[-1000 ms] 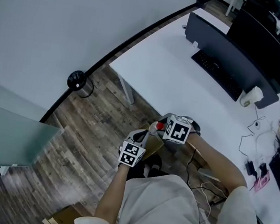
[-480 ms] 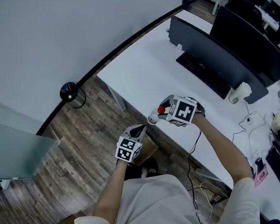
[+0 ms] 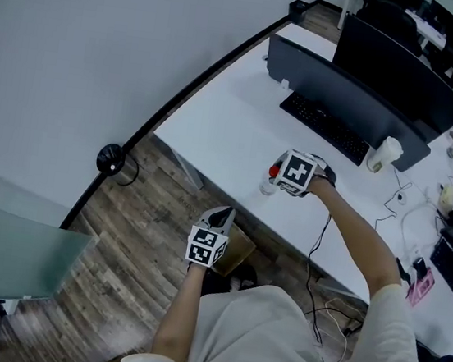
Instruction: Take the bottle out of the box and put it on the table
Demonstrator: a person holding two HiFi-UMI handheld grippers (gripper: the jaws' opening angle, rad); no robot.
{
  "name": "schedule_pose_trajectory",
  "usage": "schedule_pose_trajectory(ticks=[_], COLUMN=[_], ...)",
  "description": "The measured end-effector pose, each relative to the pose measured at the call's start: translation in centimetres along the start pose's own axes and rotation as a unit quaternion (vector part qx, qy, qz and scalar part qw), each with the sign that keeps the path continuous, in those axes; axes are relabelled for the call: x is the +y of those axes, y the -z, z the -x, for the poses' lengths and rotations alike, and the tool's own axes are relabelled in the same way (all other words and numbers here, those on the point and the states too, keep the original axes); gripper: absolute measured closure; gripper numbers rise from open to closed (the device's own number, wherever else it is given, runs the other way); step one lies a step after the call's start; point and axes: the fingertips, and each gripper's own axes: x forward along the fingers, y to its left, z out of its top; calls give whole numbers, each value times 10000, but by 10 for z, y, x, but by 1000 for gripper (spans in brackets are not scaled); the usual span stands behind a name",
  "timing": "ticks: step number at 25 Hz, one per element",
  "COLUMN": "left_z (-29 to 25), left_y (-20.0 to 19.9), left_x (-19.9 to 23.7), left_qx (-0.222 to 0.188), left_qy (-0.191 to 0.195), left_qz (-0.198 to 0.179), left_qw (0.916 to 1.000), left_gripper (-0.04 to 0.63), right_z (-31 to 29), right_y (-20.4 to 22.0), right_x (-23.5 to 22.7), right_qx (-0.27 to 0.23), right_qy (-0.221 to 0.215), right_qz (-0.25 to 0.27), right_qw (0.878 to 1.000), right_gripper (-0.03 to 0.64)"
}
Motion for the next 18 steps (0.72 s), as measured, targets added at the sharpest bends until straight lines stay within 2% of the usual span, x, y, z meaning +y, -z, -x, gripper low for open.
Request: schedule_pose_trajectory(ticks=[5,9,14,18], left_z=[6,13,22,32], left_y=[5,11,20,24], left_x=[2,-3,-9,-10], left_qx=[17,39,70,59], left_qy=[-51,-39,-49,-38], left_qz=[27,28,14,64], left_qw=[10000,10000,10000,10000], left_gripper=[580,581,581,581], right_z=[0,2,5,6], right_y=[3,3,-1,-4], right_x=[-8,-10,-8,-7], right_qx=[-425,-1064,-2079,-2562], right_qy=[63,383,875,1307], right_qz=[-560,-1004,-1453,-1738], right_qw=[9975,9885,9633,9419], right_gripper=[428,425,423,423])
